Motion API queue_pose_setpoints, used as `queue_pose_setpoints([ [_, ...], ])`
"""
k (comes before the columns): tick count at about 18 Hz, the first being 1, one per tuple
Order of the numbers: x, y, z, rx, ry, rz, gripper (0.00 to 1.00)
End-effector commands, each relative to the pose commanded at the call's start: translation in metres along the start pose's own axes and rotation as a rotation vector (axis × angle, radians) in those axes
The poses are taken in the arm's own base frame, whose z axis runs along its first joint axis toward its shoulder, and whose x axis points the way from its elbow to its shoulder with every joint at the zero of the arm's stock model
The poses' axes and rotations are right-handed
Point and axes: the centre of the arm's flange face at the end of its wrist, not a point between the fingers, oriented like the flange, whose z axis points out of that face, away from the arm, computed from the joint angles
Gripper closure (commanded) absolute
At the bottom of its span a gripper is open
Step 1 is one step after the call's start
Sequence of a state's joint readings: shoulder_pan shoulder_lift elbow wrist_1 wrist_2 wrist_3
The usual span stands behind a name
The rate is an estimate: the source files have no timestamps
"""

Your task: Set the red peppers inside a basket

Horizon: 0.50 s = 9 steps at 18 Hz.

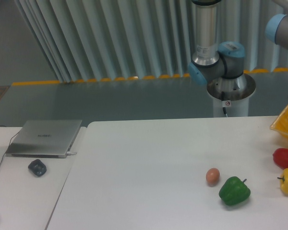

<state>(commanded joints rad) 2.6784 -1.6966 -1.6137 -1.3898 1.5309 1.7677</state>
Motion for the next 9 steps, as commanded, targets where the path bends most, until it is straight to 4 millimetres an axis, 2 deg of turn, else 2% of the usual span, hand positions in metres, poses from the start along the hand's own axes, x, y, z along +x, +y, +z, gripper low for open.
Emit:
queue_pose_setpoints([
  [5, -0.003, -0.009, 0.014, -0.012, 0.028, -0.038, 0.00],
  [9, 0.000, -0.014, 0.021, -0.002, 0.041, -0.244, 0.00],
])
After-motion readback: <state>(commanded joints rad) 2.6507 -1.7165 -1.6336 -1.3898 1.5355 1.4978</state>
